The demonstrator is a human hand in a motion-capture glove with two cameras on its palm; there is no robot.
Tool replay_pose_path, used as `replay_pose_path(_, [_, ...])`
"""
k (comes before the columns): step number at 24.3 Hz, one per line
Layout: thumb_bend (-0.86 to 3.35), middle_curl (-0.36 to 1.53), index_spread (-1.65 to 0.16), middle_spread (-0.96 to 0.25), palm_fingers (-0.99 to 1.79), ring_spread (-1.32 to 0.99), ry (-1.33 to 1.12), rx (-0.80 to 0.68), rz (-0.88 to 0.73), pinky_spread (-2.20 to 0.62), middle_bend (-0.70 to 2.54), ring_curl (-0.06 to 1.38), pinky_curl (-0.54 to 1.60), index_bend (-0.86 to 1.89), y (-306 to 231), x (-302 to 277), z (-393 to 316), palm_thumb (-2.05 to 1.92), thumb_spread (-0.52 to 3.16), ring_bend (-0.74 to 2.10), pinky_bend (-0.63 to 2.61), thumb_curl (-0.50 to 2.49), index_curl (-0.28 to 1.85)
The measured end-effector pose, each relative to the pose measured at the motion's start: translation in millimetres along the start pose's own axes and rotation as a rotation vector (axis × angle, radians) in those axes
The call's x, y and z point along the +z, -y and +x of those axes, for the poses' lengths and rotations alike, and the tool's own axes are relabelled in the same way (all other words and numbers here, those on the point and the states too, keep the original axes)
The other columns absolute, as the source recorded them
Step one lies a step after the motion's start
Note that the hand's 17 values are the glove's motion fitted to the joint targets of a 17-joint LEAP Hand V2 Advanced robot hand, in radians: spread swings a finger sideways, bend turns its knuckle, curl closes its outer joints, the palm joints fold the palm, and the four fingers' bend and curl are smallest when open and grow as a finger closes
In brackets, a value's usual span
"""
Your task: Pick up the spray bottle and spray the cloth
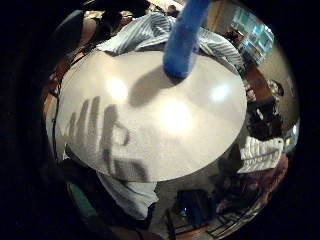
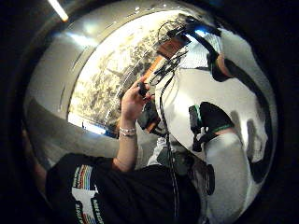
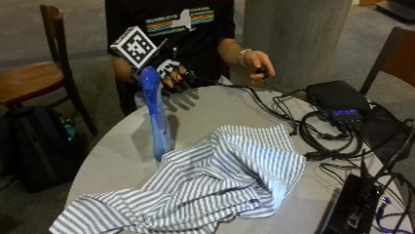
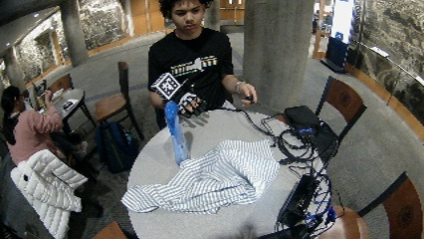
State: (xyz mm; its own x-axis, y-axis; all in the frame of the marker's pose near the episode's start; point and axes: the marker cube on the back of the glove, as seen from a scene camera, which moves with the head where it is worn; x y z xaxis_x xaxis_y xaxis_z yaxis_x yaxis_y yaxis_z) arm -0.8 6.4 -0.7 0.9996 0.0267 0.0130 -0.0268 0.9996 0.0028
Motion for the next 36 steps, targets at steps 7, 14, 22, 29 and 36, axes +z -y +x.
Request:
replay_pose_path(7, [0.43,0.17,-0.19,0.01,0.82,-0.01,-0.007,0.048,0.085,0.16,0.27,0.17,0.14,0.37,-5,-1,-2,0.69,0.67,0.26,0.35,0.19,0.24])
replay_pose_path(14, [0.39,0.23,-0.23,0.0,0.83,-0.02,-0.006,0.087,0.085,0.19,0.26,0.2,0.17,0.33,-3,-2,-4,0.71,0.87,0.23,0.33,0.24,0.3])
replay_pose_path(22, [0.33,0.27,-0.26,0.0,0.84,-0.02,0.521,0.258,0.107,0.2,0.22,0.24,0.19,0.24,-20,-8,15,0.73,0.98,0.23,0.32,0.28,0.32])
replay_pose_path(29, [0.27,0.3,-0.26,0.03,0.82,0.0,0.698,0.437,0.342,0.22,0.2,0.27,0.21,0.12,-22,-21,34,0.74,1.04,0.25,0.34,0.31,0.31])
replay_pose_path(36, [0.22,0.34,-0.27,0.04,0.69,0.02,0.568,0.477,0.394,0.23,0.24,0.31,0.26,-0.01,21,-24,59,0.75,1.07,0.32,0.45,0.33,0.23])
